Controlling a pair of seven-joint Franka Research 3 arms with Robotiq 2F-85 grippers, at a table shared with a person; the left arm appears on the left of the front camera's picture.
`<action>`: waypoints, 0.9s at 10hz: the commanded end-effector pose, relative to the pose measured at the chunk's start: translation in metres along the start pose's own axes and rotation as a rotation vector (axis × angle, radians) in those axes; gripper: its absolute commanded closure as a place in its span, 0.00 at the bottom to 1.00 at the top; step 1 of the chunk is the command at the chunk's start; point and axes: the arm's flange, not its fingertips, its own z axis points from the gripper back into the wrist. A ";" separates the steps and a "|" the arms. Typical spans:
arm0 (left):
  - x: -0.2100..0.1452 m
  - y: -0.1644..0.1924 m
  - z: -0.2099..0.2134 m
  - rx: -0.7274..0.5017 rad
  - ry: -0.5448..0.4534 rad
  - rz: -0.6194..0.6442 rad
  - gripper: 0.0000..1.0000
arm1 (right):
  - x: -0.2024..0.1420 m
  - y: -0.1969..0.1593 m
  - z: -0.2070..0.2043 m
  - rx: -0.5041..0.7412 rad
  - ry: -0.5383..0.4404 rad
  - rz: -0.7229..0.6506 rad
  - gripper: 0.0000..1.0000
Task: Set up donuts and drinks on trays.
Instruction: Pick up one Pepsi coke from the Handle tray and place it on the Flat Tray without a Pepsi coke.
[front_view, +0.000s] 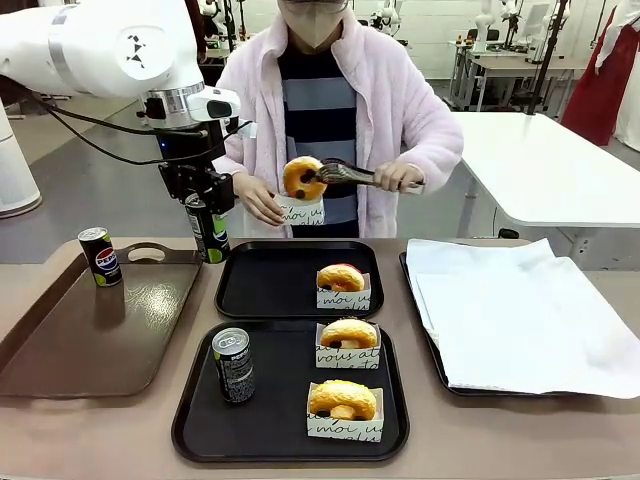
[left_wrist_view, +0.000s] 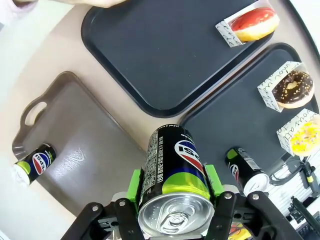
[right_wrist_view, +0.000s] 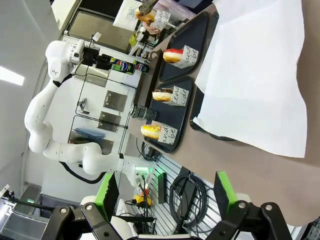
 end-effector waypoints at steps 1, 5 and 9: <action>0.003 0.010 -0.002 0.009 -0.003 -0.002 0.41 | -0.002 0.000 -0.001 0.013 -0.006 0.015 0.00; 0.020 0.034 -0.046 -0.033 -0.019 0.005 0.41 | -0.002 0.000 -0.001 0.013 -0.006 0.015 0.00; -0.019 0.039 -0.036 0.018 0.091 0.021 0.41 | -0.002 0.000 -0.001 0.013 -0.006 0.015 0.00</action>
